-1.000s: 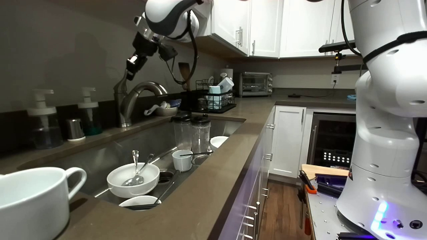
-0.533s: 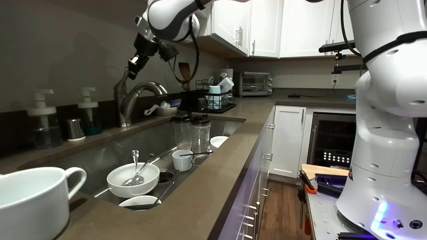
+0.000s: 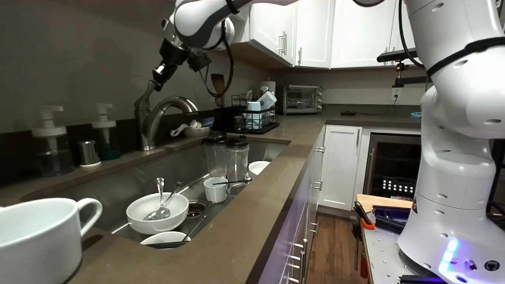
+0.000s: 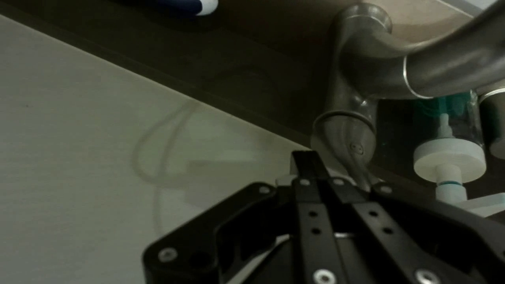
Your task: Push the faucet handle backwards
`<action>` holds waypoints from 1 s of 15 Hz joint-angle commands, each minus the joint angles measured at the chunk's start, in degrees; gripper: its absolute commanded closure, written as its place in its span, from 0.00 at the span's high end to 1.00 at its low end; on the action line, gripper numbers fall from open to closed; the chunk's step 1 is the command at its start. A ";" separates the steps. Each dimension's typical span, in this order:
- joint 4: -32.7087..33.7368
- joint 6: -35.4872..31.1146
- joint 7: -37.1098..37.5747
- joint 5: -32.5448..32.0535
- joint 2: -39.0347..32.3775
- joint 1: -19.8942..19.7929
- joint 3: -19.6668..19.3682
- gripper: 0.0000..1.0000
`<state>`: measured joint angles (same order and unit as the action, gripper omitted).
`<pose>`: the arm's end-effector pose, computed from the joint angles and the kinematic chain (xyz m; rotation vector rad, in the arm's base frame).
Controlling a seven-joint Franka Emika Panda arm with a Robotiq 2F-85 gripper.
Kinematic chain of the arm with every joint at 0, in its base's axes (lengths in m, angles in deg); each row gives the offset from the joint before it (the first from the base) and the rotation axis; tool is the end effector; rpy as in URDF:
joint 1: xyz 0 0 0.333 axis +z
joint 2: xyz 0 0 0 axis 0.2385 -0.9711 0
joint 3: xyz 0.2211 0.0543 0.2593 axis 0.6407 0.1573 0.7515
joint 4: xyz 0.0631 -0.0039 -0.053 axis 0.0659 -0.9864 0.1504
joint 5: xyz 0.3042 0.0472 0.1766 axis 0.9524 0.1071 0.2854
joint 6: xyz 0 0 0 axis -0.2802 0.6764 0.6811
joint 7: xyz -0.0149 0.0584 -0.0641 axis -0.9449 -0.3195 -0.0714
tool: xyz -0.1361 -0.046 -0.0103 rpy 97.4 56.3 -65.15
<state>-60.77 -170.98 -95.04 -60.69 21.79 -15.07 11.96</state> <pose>0.7030 -0.0267 0.5201 2.7141 0.5003 0.9817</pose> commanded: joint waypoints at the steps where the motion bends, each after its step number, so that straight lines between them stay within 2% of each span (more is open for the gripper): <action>1: 6.00 7.49 5.14 -3.82 -2.23 1.36 -1.62 0.01; 5: 11.19 17.75 7.25 -5.53 -3.95 1.64 -1.88 0.01; 10: 15.31 26.20 1.70 -0.19 -5.11 -0.51 1.29 0.02; 15: 14.46 24.16 -1.70 3.76 -5.30 -1.92 3.09 0.02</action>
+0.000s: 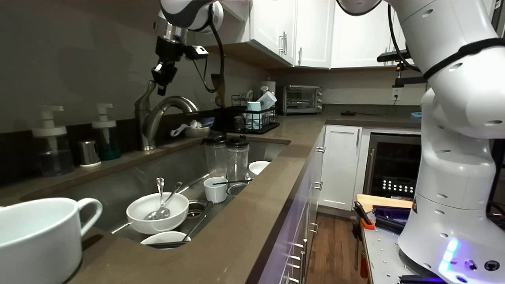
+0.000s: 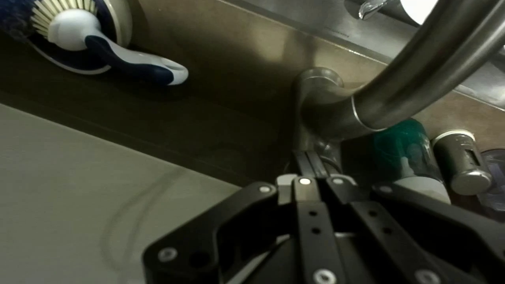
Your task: Push the faucet handle backwards
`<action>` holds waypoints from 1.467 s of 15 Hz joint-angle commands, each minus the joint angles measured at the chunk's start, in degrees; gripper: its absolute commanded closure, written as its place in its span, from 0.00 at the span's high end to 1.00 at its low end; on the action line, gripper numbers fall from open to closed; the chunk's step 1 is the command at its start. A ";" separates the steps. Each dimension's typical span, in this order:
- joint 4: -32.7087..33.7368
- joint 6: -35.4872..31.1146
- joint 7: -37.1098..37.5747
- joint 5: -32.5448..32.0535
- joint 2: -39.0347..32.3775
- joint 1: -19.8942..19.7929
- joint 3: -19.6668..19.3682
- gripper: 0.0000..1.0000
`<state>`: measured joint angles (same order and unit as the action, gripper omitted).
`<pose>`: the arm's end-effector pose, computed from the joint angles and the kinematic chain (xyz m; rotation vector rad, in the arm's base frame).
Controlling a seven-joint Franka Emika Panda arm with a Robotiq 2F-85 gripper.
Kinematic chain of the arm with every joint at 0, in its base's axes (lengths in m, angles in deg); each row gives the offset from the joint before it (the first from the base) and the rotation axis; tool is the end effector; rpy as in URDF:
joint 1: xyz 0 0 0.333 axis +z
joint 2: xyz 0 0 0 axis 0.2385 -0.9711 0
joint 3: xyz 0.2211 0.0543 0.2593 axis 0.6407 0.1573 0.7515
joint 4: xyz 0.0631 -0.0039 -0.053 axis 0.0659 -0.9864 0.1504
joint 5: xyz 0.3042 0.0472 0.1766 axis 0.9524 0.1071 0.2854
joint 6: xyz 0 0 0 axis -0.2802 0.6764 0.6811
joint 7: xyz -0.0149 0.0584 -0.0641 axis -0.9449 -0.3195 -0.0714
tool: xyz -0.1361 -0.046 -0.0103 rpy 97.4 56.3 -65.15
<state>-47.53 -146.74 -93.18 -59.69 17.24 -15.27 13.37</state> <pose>0.7114 -0.0216 0.5166 2.8913 0.4529 0.6249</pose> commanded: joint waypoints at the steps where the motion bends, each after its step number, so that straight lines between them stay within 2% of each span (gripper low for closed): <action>1: 0.81 -0.37 -4.33 3.59 -0.65 -2.03 1.95 0.02; 7: -2.50 -4.50 -5.84 6.08 0.48 -2.90 2.65 0.02; 15: -9.17 -13.92 -5.66 5.97 2.02 -3.13 3.35 0.01; 22: -14.29 -19.28 -3.98 4.38 5.11 -1.92 3.29 0.02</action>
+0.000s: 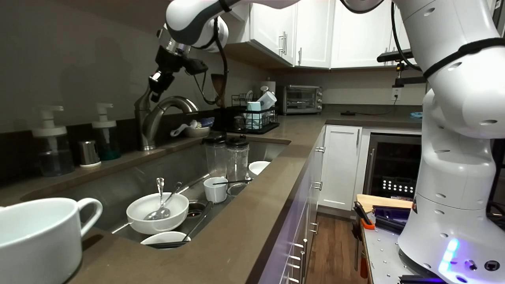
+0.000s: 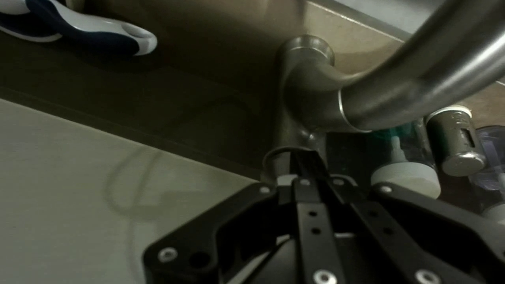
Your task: Push the faucet handle backwards
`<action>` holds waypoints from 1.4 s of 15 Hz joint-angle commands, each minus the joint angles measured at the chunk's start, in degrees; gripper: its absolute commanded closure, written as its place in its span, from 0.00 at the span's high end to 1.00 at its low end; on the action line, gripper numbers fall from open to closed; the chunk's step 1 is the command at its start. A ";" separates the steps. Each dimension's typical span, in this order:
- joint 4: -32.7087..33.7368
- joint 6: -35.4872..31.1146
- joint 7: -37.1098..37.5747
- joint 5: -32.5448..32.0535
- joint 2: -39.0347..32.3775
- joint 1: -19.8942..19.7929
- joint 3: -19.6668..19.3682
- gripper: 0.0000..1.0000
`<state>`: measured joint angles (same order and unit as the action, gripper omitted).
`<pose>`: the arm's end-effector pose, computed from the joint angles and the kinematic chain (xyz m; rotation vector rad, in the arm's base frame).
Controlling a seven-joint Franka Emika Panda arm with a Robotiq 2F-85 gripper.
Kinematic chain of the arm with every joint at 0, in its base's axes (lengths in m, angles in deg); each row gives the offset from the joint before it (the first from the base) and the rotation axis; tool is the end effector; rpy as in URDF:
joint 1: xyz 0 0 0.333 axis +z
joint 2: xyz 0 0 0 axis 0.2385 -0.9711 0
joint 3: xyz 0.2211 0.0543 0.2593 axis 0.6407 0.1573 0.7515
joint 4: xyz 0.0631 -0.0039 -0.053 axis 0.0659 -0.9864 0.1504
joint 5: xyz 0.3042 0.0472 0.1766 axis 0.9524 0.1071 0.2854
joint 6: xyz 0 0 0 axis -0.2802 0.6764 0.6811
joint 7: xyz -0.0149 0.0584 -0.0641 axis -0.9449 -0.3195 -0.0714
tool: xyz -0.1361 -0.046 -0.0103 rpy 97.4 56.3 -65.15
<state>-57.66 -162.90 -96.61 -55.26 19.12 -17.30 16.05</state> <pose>0.7091 -0.0136 0.4930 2.8790 0.4953 0.8543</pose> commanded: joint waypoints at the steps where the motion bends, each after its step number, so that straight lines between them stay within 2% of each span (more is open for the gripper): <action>1: -4.76 -3.62 -0.15 -0.33 3.59 0.36 0.52 0.01; 6: -8.57 -6.61 1.29 -1.99 6.51 1.63 0.00 0.01; 10: -10.59 -9.89 4.42 -5.69 7.98 3.10 -1.32 0.02; 12: -10.14 -8.01 4.86 -6.39 7.77 3.22 -1.29 0.01; 18: -8.82 0.91 3.11 -3.01 7.52 2.48 -0.08 0.01; 21: -9.59 -1.17 4.55 -4.39 7.70 2.96 -0.78 0.01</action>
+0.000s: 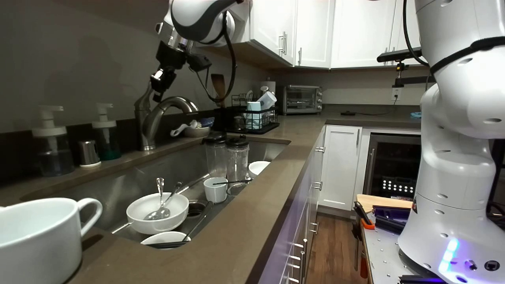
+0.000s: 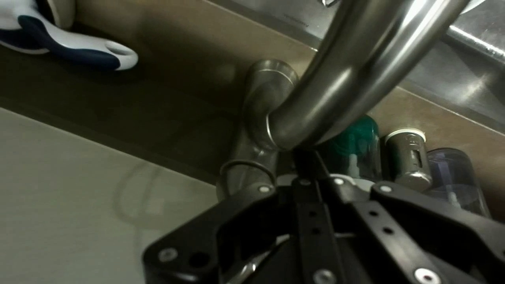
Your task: Push the faucet handle backwards
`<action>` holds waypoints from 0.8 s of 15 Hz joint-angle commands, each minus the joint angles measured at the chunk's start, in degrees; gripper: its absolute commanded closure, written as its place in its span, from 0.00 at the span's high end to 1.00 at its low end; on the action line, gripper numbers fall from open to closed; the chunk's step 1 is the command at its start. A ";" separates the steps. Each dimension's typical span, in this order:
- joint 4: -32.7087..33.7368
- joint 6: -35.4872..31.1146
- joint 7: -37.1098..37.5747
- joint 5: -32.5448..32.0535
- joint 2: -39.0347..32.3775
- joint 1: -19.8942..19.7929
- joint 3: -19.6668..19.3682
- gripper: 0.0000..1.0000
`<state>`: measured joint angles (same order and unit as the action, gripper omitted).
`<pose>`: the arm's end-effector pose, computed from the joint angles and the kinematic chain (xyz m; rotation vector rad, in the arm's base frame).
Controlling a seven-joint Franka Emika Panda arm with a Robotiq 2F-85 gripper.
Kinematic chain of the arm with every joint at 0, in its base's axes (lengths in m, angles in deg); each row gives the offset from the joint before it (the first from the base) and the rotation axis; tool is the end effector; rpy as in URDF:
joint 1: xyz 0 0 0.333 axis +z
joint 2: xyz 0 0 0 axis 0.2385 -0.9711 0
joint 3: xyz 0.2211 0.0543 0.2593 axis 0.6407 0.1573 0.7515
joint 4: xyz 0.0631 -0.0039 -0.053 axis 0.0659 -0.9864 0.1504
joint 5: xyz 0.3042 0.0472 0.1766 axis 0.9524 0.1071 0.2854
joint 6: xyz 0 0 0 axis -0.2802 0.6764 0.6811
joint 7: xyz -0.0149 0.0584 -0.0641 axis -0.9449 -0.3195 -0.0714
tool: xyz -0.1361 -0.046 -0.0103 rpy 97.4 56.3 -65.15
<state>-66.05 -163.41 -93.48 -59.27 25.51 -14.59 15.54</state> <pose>0.6716 0.0149 0.4979 2.8538 0.5434 0.8024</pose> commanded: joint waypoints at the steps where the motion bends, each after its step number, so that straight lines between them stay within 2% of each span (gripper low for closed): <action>1: -1.62 -2.25 2.27 -1.41 1.33 0.58 -0.69 0.01; 9: -1.17 -4.44 7.46 -7.62 0.84 2.02 -2.91 0.01; 12: -0.67 -4.84 7.47 -7.71 0.53 1.94 -2.85 0.01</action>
<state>-66.08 -166.72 -87.88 -65.25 25.52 -13.30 13.37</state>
